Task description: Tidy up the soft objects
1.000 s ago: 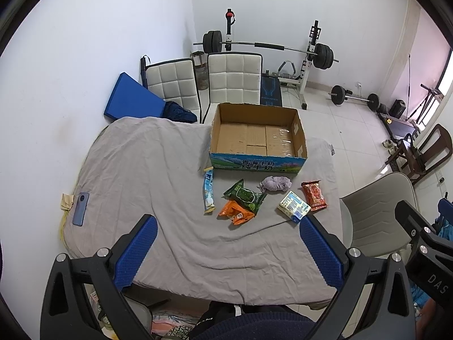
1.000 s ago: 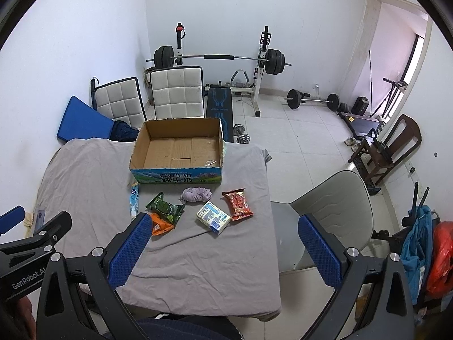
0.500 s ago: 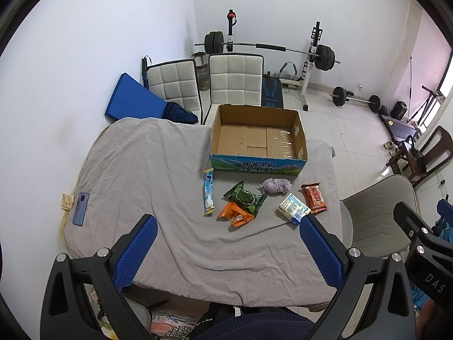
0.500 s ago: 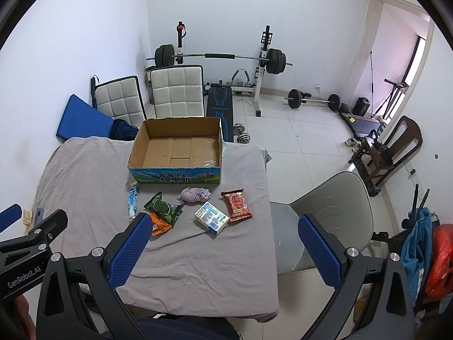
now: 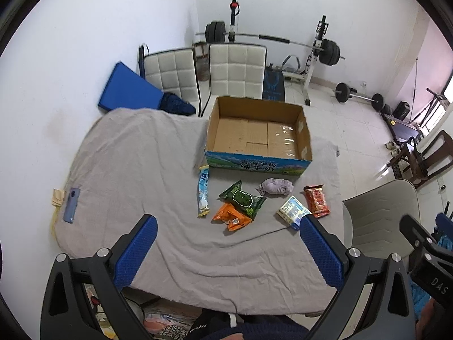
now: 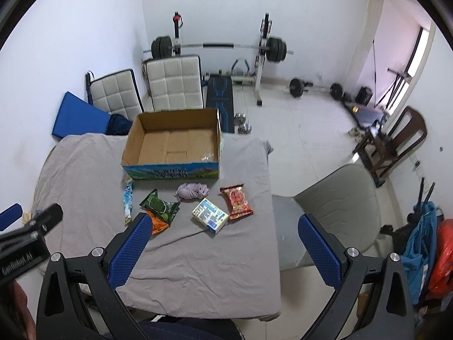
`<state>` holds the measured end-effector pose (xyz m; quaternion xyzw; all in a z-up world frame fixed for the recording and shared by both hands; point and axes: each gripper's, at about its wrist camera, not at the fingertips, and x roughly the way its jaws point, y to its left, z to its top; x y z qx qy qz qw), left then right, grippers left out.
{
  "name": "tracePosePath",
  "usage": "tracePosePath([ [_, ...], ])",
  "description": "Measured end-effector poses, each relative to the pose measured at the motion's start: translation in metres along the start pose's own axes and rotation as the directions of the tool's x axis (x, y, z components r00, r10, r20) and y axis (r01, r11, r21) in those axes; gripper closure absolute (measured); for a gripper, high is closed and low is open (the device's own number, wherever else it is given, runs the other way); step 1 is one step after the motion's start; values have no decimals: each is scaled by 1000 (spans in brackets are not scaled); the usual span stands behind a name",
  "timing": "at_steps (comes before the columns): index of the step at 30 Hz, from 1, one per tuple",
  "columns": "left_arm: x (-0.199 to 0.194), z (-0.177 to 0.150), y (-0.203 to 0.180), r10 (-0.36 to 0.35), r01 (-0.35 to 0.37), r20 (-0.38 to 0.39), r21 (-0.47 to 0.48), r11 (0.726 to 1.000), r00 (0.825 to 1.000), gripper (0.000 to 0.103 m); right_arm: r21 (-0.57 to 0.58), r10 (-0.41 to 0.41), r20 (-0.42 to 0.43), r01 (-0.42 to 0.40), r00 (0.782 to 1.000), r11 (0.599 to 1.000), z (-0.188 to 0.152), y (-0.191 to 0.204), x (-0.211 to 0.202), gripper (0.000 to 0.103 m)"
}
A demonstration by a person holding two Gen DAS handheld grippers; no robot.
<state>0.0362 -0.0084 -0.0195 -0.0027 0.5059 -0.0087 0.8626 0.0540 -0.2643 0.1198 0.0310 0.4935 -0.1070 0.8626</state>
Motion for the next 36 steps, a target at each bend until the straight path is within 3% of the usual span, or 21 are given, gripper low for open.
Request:
tracePosePath([
  [6, 92, 13, 4, 37, -37, -104, -4, 999, 994, 0, -21, 59, -171, -63, 984, 998, 14, -11, 118, 0],
  [11, 182, 12, 6, 25, -31, -241, -23, 999, 970, 0, -119, 52, -311, -94, 949, 988, 8, 7, 228, 0],
  [16, 270, 6, 10, -98, 25, -399, -185, 982, 912, 4, -181, 40, -423, -128, 905, 975, -3, 35, 328, 0],
  [18, 298, 5, 8, -155, 40, -441, -259, 965, 884, 11, -205, 28, -456, -135, 890, 969, -7, 45, 361, 1],
  [23, 363, 3, 2, -272, 38, -512, -421, 906, 815, 16, -221, 20, -533, -162, 846, 962, -15, 61, 420, 5],
  [28, 412, -6, -4, -276, -26, -587, -452, 892, 761, 24, -223, 24, -570, -182, 821, 958, -22, 63, 447, 5],
  [29, 416, -7, -5, -271, -29, -591, -447, 894, 760, 28, -222, 25, -580, -188, 815, 957, -24, 62, 451, 5],
  [30, 422, -10, -8, -250, -41, -601, -427, 903, 759, 38, -221, 33, -594, -203, 804, 954, -27, 62, 456, 5],
  [32, 429, -13, -13, -253, -25, -602, -414, 910, 757, 44, -219, 38, -616, -217, 787, 951, -32, 61, 467, 5],
  [36, 424, -8, -35, -166, -3, -605, -267, 964, 779, 52, -152, 95, -660, -257, 745, 954, -42, 56, 482, 16],
])
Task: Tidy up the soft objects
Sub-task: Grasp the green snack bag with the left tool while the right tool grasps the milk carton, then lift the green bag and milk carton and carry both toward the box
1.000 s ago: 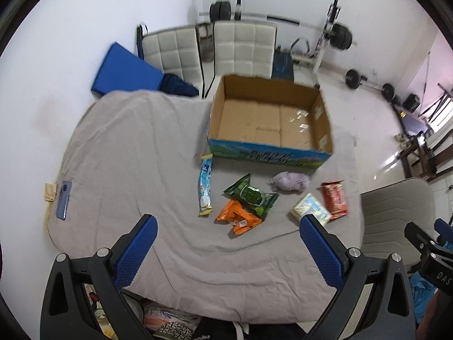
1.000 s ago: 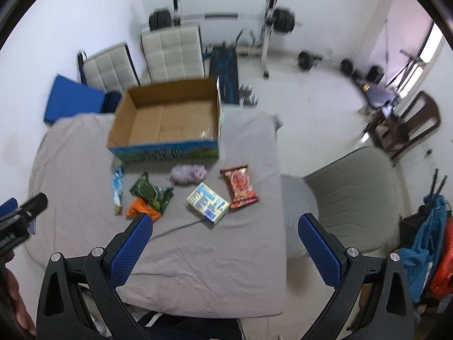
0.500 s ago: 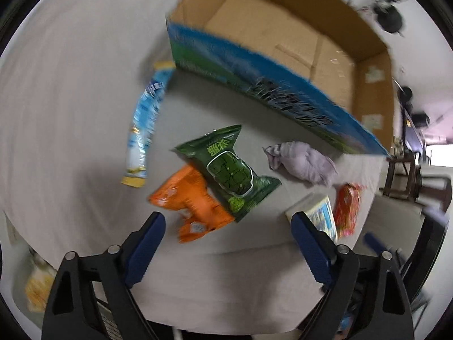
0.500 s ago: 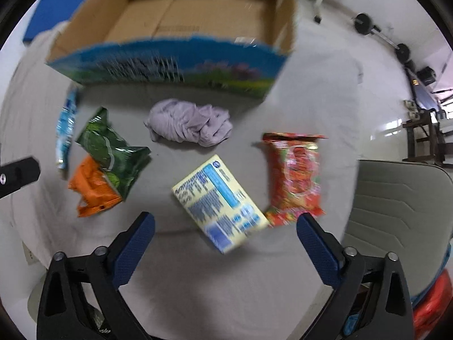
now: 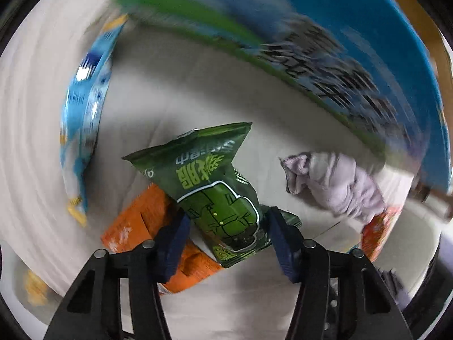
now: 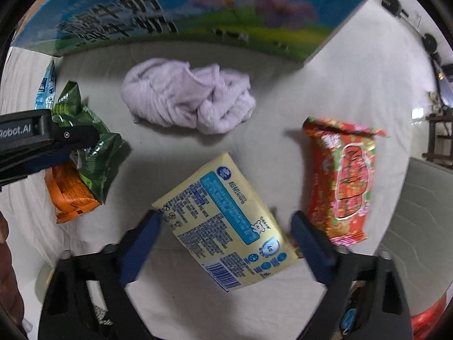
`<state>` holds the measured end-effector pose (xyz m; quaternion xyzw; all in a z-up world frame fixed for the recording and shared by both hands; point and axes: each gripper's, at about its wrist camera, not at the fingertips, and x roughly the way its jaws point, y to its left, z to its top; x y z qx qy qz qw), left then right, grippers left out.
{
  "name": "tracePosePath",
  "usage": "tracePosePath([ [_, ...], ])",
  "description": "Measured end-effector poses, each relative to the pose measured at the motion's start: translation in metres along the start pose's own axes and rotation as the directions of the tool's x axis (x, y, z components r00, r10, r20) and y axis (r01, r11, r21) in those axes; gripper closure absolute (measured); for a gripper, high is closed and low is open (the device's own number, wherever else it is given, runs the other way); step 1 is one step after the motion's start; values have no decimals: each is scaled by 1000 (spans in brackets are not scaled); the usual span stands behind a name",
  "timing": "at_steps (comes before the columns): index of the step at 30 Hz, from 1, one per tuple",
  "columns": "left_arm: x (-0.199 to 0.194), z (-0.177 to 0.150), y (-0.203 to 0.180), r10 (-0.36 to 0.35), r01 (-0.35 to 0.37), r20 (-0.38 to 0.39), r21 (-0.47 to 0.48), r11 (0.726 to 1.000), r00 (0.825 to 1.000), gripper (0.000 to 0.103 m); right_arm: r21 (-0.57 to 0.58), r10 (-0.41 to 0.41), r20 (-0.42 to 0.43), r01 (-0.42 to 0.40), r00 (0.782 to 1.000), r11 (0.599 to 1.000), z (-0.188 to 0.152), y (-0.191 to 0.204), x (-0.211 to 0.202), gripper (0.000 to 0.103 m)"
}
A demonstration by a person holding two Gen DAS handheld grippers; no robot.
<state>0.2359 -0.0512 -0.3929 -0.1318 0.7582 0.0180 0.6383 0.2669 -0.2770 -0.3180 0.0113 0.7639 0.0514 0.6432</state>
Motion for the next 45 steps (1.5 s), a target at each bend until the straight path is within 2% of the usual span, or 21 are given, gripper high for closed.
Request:
tracePosePath([
  [2, -4, -7, -20, 88, -91, 27, 143, 986, 996, 57, 29, 12, -8, -12, 1000, 1000, -2, -4, 2, 19],
  [4, -5, -22, -40, 190, -200, 65, 288, 936, 980, 59, 88, 49, -45, -45, 998, 995, -7, -15, 4, 21],
  [6, -1, -38, -54, 240, -251, 79, 394, 884, 968, 59, 146, 121, -95, -107, 988, 983, -14, -23, 11, 22],
  [8, 4, -47, -62, 253, -264, 84, 423, 867, 964, 58, 153, 138, -88, -123, 987, 980, -19, -26, 14, 22],
  [10, 6, -47, -60, 229, -237, 68, 374, 897, 971, 55, 124, 109, -59, -101, 992, 987, -27, -23, 15, 21],
  [12, 7, -39, -47, 142, -146, 34, 251, 957, 989, 53, 103, 89, -48, -84, 995, 991, -35, -15, 12, 21],
  [13, 6, -37, -41, 106, -110, 28, 202, 973, 994, 53, 86, 79, -44, -75, 996, 993, -39, -7, 16, 21],
  [16, 6, -37, -25, 21, -23, 26, 80, 997, 999, 53, 43, 53, -43, -51, 998, 998, -47, 3, 24, 21],
  [17, 7, -39, -23, 18, -20, 30, 67, 998, 999, 54, 33, 42, -49, -40, 998, 999, -50, 4, 27, 21],
  [18, 6, -41, -23, 24, -27, 38, 70, 997, 999, 60, 23, 25, -56, -24, 998, 999, -53, 8, 30, 21],
  [20, 10, -47, -22, 35, -41, 60, 91, 995, 998, 63, 35, 2, -59, 0, 998, 999, -60, 13, 41, 22],
  [23, 7, -69, -35, 77, -89, 82, 157, 984, 994, 68, 130, 35, -67, -26, 997, 991, -66, 11, 54, 28],
  [25, 4, -85, -48, 125, -141, 77, 242, 960, 989, 68, 205, 79, -67, -64, 995, 977, -76, 1, 58, 29],
  [27, 7, -104, -60, 156, -173, 76, 314, 934, 985, 67, 248, 91, -39, -78, 995, 966, -84, -4, 62, 29],
  [29, 18, -115, -67, 188, -201, 73, 335, 920, 980, 64, 250, 87, -35, -76, 996, 965, -90, -3, 67, 28],
  [32, 29, -114, -68, 194, -215, 97, 311, 926, 976, 64, 222, 52, -40, -42, 998, 974, -101, 9, 75, 29],
  [33, 28, -117, -69, 191, -213, 100, 303, 929, 976, 64, 213, 41, -34, -33, 999, 976, -100, 12, 77, 32],
  [37, 22, -127, -69, 175, -204, 124, 287, 936, 977, 68, 210, 7, -14, -4, 1000, 978, -105, 26, 82, 35],
  [42, -24, -137, -82, 177, -226, 191, 279, 933, 966, 69, 207, 25, 21, -29, 999, 978, -123, 38, 59, 36],
  [45, -53, -160, -92, 147, -213, 239, 278, 937, 960, 69, 193, 43, 60, -54, 997, 980, -144, 36, 41, 36],
])
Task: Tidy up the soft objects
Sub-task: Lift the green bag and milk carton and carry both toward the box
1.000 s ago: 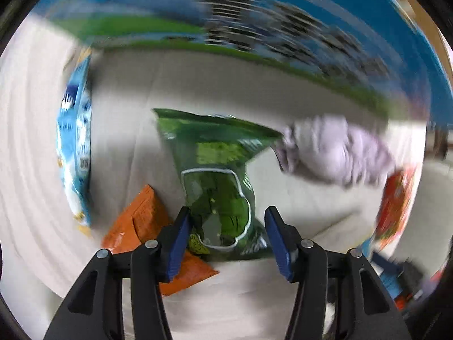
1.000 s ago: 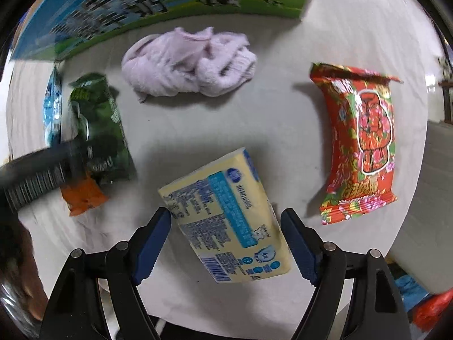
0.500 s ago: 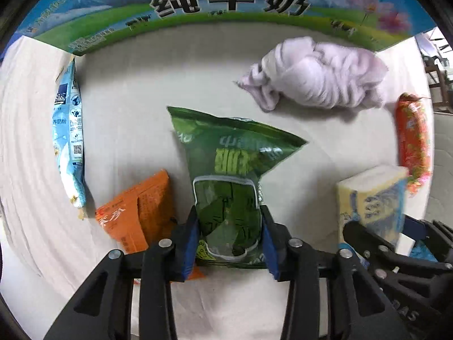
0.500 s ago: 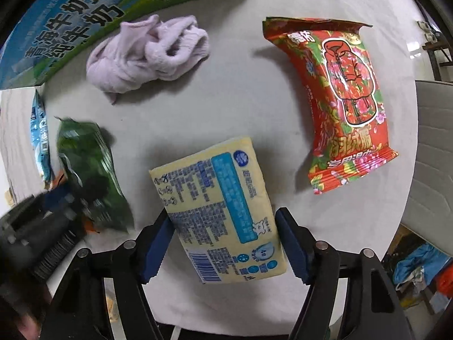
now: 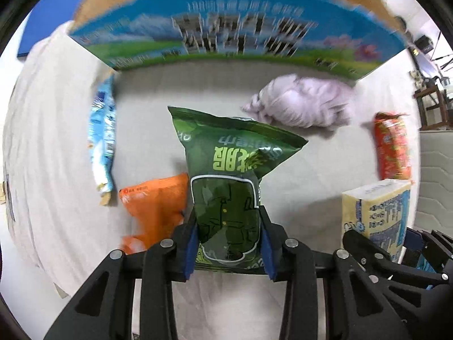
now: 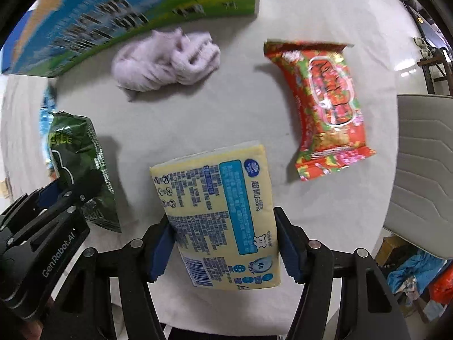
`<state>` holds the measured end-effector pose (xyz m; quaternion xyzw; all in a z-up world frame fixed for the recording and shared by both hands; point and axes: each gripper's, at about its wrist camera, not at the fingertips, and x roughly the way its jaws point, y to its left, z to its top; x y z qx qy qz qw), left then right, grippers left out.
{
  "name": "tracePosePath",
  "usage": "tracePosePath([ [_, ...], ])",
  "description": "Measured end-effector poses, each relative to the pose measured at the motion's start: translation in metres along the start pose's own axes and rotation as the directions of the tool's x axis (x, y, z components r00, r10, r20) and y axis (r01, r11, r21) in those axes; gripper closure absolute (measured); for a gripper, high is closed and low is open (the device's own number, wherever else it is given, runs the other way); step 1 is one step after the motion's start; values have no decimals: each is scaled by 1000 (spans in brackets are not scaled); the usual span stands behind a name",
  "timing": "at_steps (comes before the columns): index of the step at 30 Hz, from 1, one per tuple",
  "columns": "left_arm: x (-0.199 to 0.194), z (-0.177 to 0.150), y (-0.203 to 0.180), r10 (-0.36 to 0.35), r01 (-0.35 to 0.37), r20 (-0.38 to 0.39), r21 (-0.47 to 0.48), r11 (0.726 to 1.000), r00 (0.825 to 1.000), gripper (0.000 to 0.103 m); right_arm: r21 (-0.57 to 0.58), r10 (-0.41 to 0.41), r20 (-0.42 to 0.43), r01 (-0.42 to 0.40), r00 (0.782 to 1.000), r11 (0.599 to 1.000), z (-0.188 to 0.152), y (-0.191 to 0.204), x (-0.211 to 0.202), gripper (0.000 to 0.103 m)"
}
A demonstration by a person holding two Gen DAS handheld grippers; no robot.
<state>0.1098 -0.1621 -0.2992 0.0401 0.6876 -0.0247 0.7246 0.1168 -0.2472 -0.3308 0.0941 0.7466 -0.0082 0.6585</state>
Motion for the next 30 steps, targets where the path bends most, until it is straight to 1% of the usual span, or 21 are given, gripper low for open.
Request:
tracePosePath([
  [2, -23, -7, -2, -5, 5, 33, 4, 1000, 999, 70, -7, 20, 24, -20, 1000, 1000, -8, -5, -10, 36],
  [6, -90, -11, -5, -37, 37, 102, -1, 999, 994, 70, -20, 64, 81, -62, 995, 998, -28, -12, -38, 36],
  [7, -91, -7, 1, -46, 46, 116, -1, 999, 992, 70, -24, 73, 92, -71, 993, 997, -28, -13, -50, 36],
  [8, -102, -3, 5, -53, 53, 131, 0, 999, 990, 70, -28, 82, 109, -79, 991, 996, -33, -12, -60, 36],
  [9, -105, 5, 0, -61, 62, 146, 1, 998, 987, 70, -31, 94, 125, -90, 988, 995, -35, -12, -70, 36],
  [10, -116, 7, 2, -74, 74, 163, 7, 997, 984, 70, -32, 104, 136, -101, 985, 994, -34, -13, -82, 36],
  [11, -125, 15, 3, -81, 80, 177, 12, 997, 981, 70, -35, 116, 147, -112, 982, 993, -28, -15, -99, 36],
  [12, -126, 19, 11, -91, 90, 189, 15, 996, 978, 70, -35, 127, 161, -123, 979, 992, -28, -18, -108, 36],
  [13, -135, 24, 10, -108, 107, 200, 18, 994, 974, 70, -36, 141, 173, -137, 975, 990, -24, -17, -122, 36],
  [14, -137, 32, 18, -125, 123, 209, 24, 992, 970, 70, -39, 152, 184, -147, 971, 988, -17, -22, -136, 36],
  [15, -147, 40, 19, -138, 135, 219, 31, 990, 966, 70, -41, 161, 200, -156, 967, 987, -15, -24, -148, 36],
  [19, -152, 84, 32, -182, 173, 250, 59, 983, 951, 70, -45, 172, 258, -167, 951, 985, 12, -13, -196, 36],
  [21, -158, 112, 37, -200, 187, 261, 74, 980, 944, 70, -33, 149, 288, -146, 946, 989, 31, -5, -205, 36],
  [22, -155, 124, 40, -205, 191, 262, 79, 978, 943, 70, -27, 139, 297, -137, 945, 990, 43, 1, -208, 36],
  [24, -152, 152, 45, -212, 197, 253, 85, 977, 944, 70, -13, 127, 300, -129, 946, 992, 66, 8, -209, 36],
  [26, -141, 184, 52, -212, 197, 232, 87, 977, 949, 70, -5, 120, 297, -125, 947, 992, 86, 14, -212, 36],
  [27, -132, 204, 57, -217, 205, 215, 78, 976, 952, 70, 3, 115, 297, -122, 948, 993, 98, 18, -210, 36],
  [30, -104, 248, 69, -241, 236, 152, 56, 970, 958, 70, 21, 99, 284, -109, 954, 994, 134, 28, -198, 36],
])
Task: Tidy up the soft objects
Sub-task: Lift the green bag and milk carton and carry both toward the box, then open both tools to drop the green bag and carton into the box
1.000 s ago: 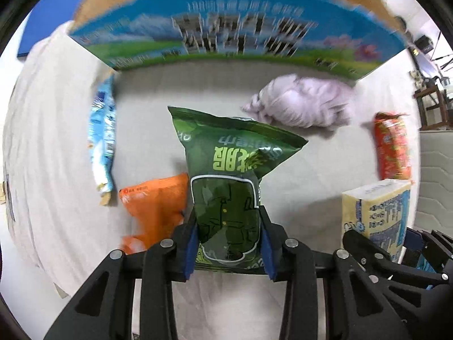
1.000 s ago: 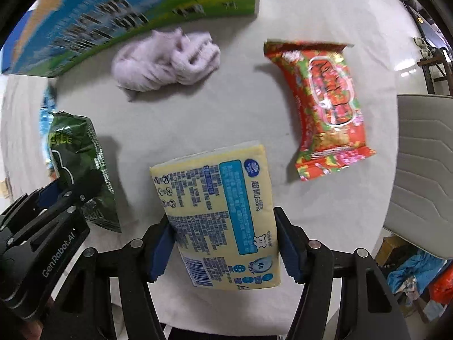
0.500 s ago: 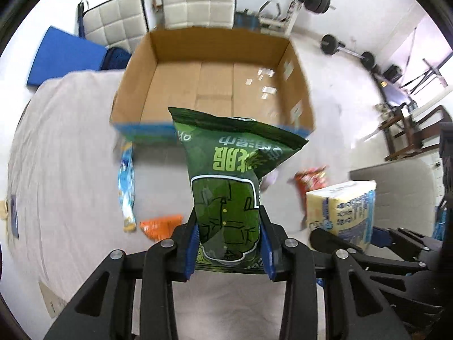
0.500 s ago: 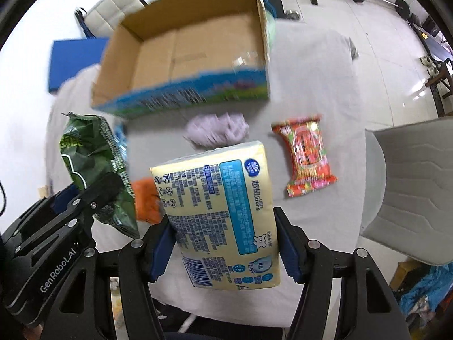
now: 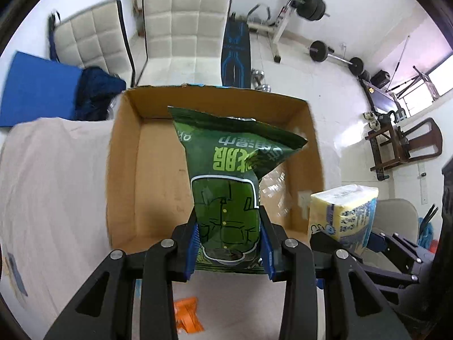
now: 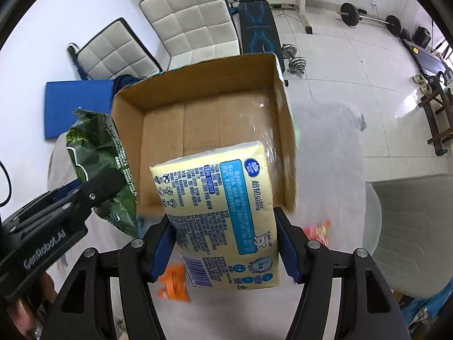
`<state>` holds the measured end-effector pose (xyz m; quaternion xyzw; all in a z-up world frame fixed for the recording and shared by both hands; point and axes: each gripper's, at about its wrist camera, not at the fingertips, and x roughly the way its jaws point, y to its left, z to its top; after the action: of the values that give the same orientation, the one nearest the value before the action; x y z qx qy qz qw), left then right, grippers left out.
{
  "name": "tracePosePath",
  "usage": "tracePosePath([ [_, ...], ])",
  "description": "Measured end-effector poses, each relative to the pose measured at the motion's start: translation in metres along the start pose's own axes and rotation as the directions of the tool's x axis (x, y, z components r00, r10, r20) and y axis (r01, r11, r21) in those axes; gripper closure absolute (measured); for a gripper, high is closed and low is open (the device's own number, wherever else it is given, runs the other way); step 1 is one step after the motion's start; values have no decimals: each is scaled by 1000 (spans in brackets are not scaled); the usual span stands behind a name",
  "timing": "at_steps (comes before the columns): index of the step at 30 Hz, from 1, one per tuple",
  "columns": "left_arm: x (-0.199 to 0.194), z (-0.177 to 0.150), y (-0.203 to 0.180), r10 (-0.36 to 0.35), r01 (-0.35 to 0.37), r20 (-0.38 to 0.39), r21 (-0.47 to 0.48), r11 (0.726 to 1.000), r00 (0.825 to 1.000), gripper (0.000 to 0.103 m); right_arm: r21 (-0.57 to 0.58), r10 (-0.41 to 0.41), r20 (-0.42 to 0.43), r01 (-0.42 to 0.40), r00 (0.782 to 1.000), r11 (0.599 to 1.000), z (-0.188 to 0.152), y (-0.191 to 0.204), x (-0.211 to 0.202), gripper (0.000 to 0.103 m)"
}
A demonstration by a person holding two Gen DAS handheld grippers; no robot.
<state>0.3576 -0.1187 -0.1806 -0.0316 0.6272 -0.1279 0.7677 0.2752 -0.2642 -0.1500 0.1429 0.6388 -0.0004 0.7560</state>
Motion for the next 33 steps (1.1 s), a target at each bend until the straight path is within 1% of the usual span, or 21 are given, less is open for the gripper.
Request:
tracePosePath([
  [4, 43, 43, 21, -27, 26, -86, -20, 999, 996, 70, 7, -36, -17, 36, 999, 999, 54, 11, 52, 36],
  [7, 75, 66, 30, -41, 40, -143, -12, 999, 989, 70, 3, -57, -43, 57, 997, 998, 81, 11, 86, 36],
  [10, 103, 86, 35, -52, 52, -189, -3, 999, 981, 70, -6, -82, -63, 82, 995, 997, 106, 8, 121, 36],
  [13, 120, 97, 34, -64, 67, -221, 4, 998, 973, 69, -15, -112, -83, 111, 990, 994, 124, 1, 152, 36],
  [16, 134, 105, 30, -74, 79, -250, 11, 997, 966, 69, -13, -116, -102, 116, 988, 993, 136, -6, 172, 36],
  [19, 142, 108, 28, -97, 103, -273, 7, 995, 957, 69, -14, -120, -106, 119, 987, 993, 145, -9, 185, 36],
  [21, 149, 109, 28, -128, 130, -294, -13, 991, 947, 69, -14, -109, -112, 108, 988, 994, 149, -10, 191, 36],
  [22, 151, 110, 29, -132, 133, -298, -17, 991, 945, 69, -17, -102, -109, 101, 989, 995, 147, -10, 190, 35],
  [23, 153, 109, 30, -132, 133, -303, -19, 991, 944, 69, -24, -94, -110, 92, 989, 995, 148, -10, 193, 35],
  [26, 151, 106, 27, -85, 87, -312, -6, 996, 946, 68, -27, -88, -135, 85, 987, 996, 142, -11, 190, 34],
  [28, 146, 102, 25, -81, 87, -309, 5, 996, 948, 63, -33, -92, -132, 88, 987, 996, 141, -10, 189, 34],
  [29, 142, 102, 24, -67, 73, -303, 8, 997, 951, 62, -33, -101, -129, 98, 986, 995, 141, -11, 187, 32],
  [31, 134, 100, 25, -47, 53, -288, 13, 999, 956, 50, -32, -94, -128, 91, 987, 995, 140, -11, 184, 30],
  [33, 128, 96, 22, -36, 41, -279, 14, 999, 960, 46, -35, -100, -121, 96, 988, 995, 139, -11, 177, 30],
])
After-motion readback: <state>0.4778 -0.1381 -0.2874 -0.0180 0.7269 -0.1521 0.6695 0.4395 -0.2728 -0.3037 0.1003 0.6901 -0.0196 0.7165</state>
